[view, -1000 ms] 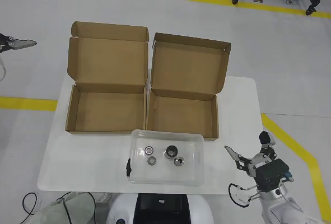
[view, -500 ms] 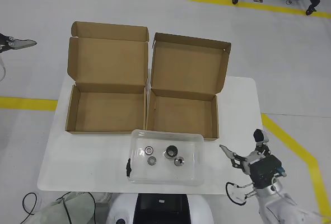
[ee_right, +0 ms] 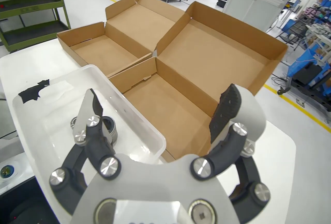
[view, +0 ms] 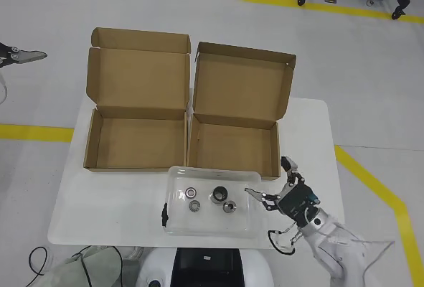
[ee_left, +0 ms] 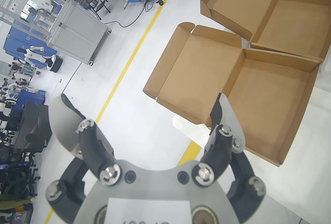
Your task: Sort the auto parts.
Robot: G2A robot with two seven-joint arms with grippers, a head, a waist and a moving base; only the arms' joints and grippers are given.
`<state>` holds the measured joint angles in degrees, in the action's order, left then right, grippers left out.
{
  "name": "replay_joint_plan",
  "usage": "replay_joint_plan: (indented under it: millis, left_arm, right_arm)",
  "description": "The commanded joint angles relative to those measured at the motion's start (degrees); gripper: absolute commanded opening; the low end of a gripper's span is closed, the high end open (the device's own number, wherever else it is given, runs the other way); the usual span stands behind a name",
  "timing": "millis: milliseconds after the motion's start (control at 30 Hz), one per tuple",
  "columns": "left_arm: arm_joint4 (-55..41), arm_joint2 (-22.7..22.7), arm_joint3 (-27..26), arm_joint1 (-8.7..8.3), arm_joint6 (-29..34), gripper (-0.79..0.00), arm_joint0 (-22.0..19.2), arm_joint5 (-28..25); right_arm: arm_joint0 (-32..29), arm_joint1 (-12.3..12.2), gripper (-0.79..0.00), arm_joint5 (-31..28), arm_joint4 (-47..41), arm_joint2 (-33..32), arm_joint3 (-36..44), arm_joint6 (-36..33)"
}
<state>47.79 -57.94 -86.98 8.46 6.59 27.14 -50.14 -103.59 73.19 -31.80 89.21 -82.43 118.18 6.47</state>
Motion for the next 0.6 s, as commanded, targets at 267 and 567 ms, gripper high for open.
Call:
replay_joint_plan:
  millis: [267,567]
  left_arm:
    - [0.0,0.0,0.0,0.0,0.0,0.0,0.0,0.0]
    - [0.0,0.0,0.0,0.0,0.0,0.0,0.0,0.0]
  right_arm:
    - [3.0,0.0,0.0,-0.9,-0.4,2.3,-2.0,-1.3]
    - [3.0,0.0,0.0,-0.9,-0.4,2.3,-2.0,-1.3]
